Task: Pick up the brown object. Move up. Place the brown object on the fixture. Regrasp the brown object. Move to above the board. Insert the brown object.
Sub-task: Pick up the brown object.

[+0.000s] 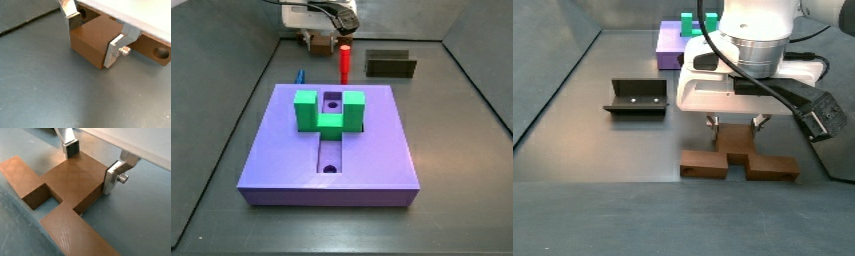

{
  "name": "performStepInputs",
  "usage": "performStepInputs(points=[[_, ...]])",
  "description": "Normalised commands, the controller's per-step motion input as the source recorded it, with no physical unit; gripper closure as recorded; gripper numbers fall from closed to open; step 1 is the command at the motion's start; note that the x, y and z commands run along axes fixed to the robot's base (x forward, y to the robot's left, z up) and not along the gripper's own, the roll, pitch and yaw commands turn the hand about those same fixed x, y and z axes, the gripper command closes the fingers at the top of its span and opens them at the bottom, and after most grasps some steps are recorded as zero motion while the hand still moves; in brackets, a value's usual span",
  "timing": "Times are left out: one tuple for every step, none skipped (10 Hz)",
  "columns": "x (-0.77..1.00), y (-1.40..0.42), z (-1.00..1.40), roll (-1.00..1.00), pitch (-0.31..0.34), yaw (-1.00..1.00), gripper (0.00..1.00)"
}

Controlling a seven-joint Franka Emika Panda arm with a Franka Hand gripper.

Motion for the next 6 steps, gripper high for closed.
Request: performStepInputs(points=[[0.00, 0.00, 0.00, 0.00, 0.000, 0.00, 1.00], [0.00, 0.00, 0.00, 0.00, 0.000, 0.00, 1.00], [0.00, 0.00, 0.00, 0.00, 0.000, 0.00, 1.00], [0.00, 0.00, 0.00, 0.00, 0.000, 0.00, 1.00], [0.00, 0.00, 0.00, 0.00, 0.000, 0.00, 1.00], [0.00, 0.00, 0.00, 0.00, 0.000, 0.00, 1.00]])
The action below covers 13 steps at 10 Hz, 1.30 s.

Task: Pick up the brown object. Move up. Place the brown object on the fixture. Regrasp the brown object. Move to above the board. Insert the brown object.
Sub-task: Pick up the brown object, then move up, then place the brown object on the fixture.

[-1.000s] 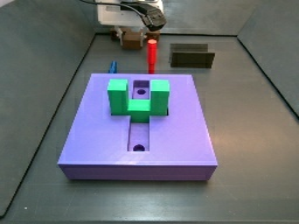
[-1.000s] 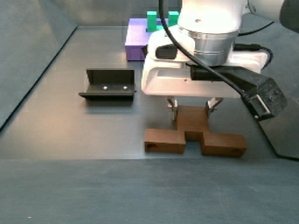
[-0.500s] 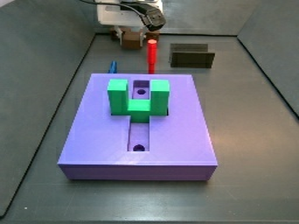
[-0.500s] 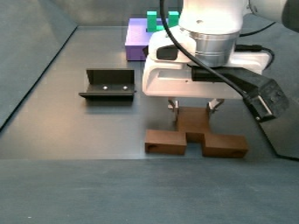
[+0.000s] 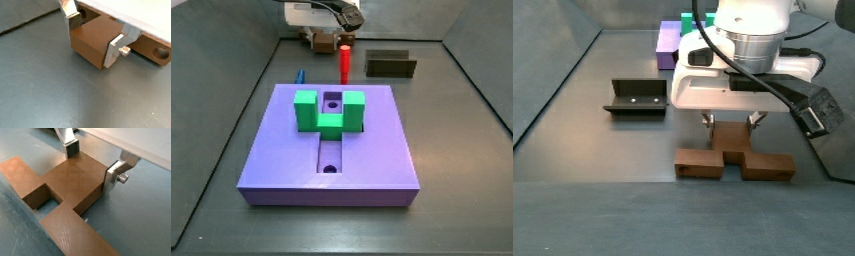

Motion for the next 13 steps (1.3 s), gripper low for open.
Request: performStepInputs(points=[[0.00, 0.00, 0.00, 0.00, 0.000, 0.00, 1.00], [0.00, 0.00, 0.00, 0.00, 0.000, 0.00, 1.00], [0.00, 0.00, 0.83, 0.00, 0.000, 0.00, 1.00], [-0.05, -0.02, 0.81, -0.01, 0.021, 0.03, 1.00], [-0.09, -0.03, 0.57, 0.02, 0.035, 0.03, 1.00], [-0.05, -0.04, 0.28, 0.08, 0.011, 0.02, 1.00], [0.05, -0.02, 0.00, 0.00, -0.006, 0.00, 1.00], [0.57, -0.05, 0.04, -0.21, 0.094, -0.20, 1.00], [0.95, -0.31, 0.15, -0.51, 0.071, -0.05, 1.00], [0.90, -0.55, 0.17, -0.35, 0.000, 0.00, 1.00], [0.91, -0.51, 0.21, -0.40, 0.040, -0.03, 1.00], [0.90, -0.41, 0.27, -0.43, 0.011, 0.00, 1.00], [0.78, -0.35, 0.29, -0.47, -0.003, -0.02, 1.00]])
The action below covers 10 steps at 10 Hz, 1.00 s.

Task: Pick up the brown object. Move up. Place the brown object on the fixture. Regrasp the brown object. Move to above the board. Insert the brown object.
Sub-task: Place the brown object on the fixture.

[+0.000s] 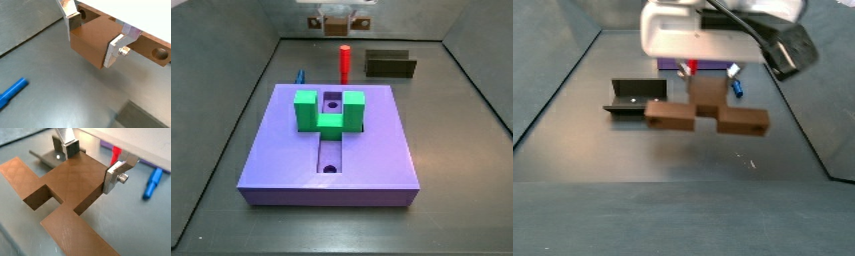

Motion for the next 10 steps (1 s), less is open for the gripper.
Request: performStepInputs(points=[[0.77, -0.32, 0.23, -0.47, -0.054, -0.04, 1.00], [0.76, -0.23, 0.23, -0.57, -0.100, -0.05, 1.00], [0.65, -0.23, 0.23, -0.60, -0.189, -0.07, 1.00], [0.70, -0.22, 0.18, -0.58, -0.149, -0.06, 1.00], [0.82, -0.20, 0.12, -0.55, -0.057, -0.06, 1.00], [0.72, -0.19, 0.11, -0.59, -0.229, -0.23, 1.00], [0.79, -0.18, 0.04, -0.53, -0.183, -0.18, 1.00], [0.89, -0.19, 0.00, -0.49, -0.009, -0.11, 1.00], [0.83, -0.23, 0.00, -0.45, 0.000, -0.07, 1.00], [0.88, -0.24, 0.00, -0.43, 0.000, -0.07, 1.00]])
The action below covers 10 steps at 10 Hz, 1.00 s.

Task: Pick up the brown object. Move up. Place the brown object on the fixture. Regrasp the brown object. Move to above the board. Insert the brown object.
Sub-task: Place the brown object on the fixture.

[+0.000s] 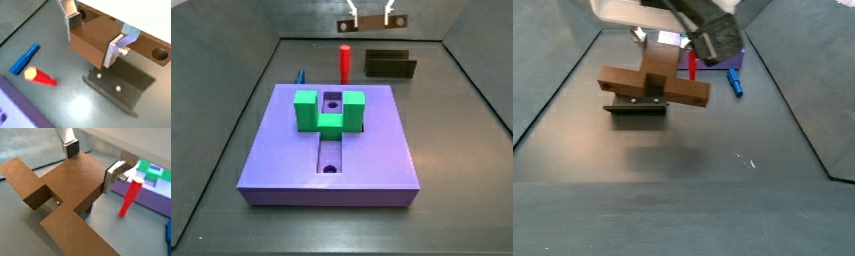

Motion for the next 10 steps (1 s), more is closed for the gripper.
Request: performStepInputs(points=[[0.95, -0.23, 0.00, -0.44, 0.071, -0.06, 1.00], [0.91, -0.23, 0.00, -0.45, 0.071, -0.06, 1.00], [0.93, -0.22, 0.00, -0.49, 0.149, -0.03, 1.00], [0.96, -0.22, 0.00, -0.49, 0.229, 0.00, 1.00], [0.86, -0.23, 0.00, -0.49, 0.200, 0.00, 1.00], [0.85, -0.21, 0.00, -0.51, 0.206, 0.00, 1.00], [0.78, -0.19, 0.00, -0.51, 0.189, 0.00, 1.00], [0.51, -0.08, 0.00, -0.44, 0.040, 0.00, 1.00], [0.37, 0.00, -0.08, -0.22, 0.000, 0.00, 1.00], [0.16, 0.00, -0.09, -0.16, 0.000, -0.01, 1.00]])
